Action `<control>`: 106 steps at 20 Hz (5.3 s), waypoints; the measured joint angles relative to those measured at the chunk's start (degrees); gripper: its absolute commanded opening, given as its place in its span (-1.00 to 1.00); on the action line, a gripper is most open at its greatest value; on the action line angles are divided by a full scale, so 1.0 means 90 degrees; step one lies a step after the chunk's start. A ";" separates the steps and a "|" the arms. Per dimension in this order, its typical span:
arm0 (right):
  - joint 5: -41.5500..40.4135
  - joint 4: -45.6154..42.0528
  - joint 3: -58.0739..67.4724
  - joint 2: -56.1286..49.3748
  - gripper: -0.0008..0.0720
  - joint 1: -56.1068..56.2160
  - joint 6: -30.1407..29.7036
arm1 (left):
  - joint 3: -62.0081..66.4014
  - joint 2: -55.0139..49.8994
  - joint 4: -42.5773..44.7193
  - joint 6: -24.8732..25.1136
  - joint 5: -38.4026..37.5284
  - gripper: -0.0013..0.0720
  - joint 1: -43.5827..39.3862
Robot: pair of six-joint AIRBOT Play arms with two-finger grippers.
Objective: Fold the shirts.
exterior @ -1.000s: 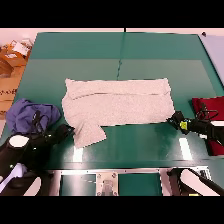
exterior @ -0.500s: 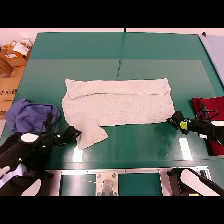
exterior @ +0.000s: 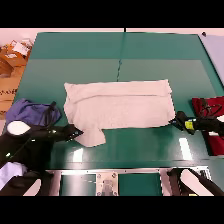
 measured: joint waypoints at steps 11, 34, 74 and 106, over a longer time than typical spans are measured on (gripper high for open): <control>0.1146 -0.0685 0.0979 0.1253 -0.95 0.0034 0.0794 | 0.1880 0.0578 0.1205 -0.0840 -0.0855 -0.90 0.0012; 0.0765 -0.0364 0.6720 -0.5056 0.38 0.0675 0.0041 | 0.6035 -0.5047 0.1326 -0.0330 0.0066 0.03 0.0668; 0.3534 0.0903 0.6113 -0.1447 -0.95 0.0884 -0.0925 | 0.8038 -0.8337 -0.1025 0.0250 0.1107 -0.90 -0.3704; 0.0058 0.1003 0.5037 -0.3973 0.82 0.4087 -0.0221 | 0.9272 -0.4609 0.6147 -0.0731 -0.4056 -0.89 -0.0865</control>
